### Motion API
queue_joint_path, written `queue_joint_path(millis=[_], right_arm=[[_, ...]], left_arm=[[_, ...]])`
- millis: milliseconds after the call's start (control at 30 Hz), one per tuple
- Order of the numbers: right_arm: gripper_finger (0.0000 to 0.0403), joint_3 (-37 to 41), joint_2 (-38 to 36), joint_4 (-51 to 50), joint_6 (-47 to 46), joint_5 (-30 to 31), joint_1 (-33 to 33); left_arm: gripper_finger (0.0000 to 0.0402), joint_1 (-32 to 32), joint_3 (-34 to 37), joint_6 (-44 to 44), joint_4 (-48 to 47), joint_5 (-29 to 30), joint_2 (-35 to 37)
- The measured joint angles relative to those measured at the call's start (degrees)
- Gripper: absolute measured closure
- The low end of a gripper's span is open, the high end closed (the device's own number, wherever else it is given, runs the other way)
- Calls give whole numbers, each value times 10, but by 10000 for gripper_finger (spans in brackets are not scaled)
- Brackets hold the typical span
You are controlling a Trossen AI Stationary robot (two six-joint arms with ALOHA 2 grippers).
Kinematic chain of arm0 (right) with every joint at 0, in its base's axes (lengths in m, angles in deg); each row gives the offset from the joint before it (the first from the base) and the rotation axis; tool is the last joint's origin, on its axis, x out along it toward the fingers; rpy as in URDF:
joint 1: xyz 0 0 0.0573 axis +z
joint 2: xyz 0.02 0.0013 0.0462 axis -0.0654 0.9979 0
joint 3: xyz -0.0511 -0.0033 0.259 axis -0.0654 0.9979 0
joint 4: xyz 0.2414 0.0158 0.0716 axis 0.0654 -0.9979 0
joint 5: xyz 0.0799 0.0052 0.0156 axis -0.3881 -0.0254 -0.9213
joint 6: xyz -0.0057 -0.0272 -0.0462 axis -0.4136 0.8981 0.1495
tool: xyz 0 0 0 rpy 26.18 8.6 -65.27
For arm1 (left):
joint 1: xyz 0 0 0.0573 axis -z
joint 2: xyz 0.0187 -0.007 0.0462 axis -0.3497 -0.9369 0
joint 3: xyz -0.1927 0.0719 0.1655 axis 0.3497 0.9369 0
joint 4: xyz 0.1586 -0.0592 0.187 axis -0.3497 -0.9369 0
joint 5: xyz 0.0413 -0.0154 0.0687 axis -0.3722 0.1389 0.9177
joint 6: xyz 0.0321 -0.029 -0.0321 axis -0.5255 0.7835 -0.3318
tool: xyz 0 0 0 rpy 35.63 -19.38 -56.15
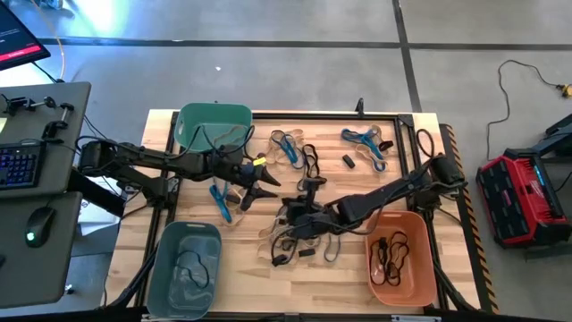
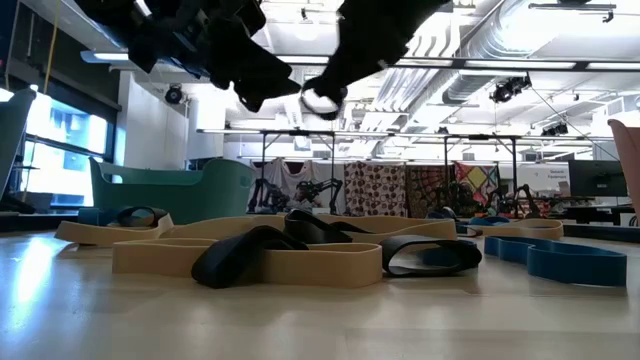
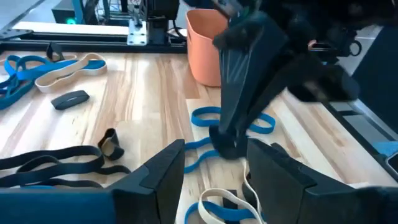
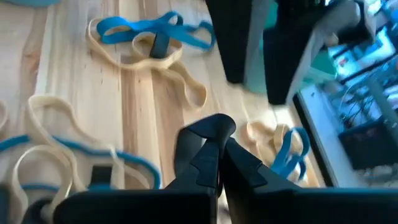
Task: Sort rubber bands into baskets
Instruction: Put the black rubber band into the orange bin
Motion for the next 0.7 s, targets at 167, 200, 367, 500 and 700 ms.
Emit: queue_joint_path(millis=[167,200,367,500,700], right_arm=[[403,0,-60,-110,-124,-43,27],[403,0,-72,-137,-156,-60,34],[403,0,-136,-295,-337,-160,74],[403,0,-169,-423,-509,-241,114],[403,0,-169,-563,-688,-312,178]], left_arm=[[231,-1,0,-1,-4,1,0],[231,0,0,-1,-8,1,0],[231,0,0,-9,-20,2,0],[231,0,0,-11,-22,4,0],[231,0,0,-16,-43,6,0]])
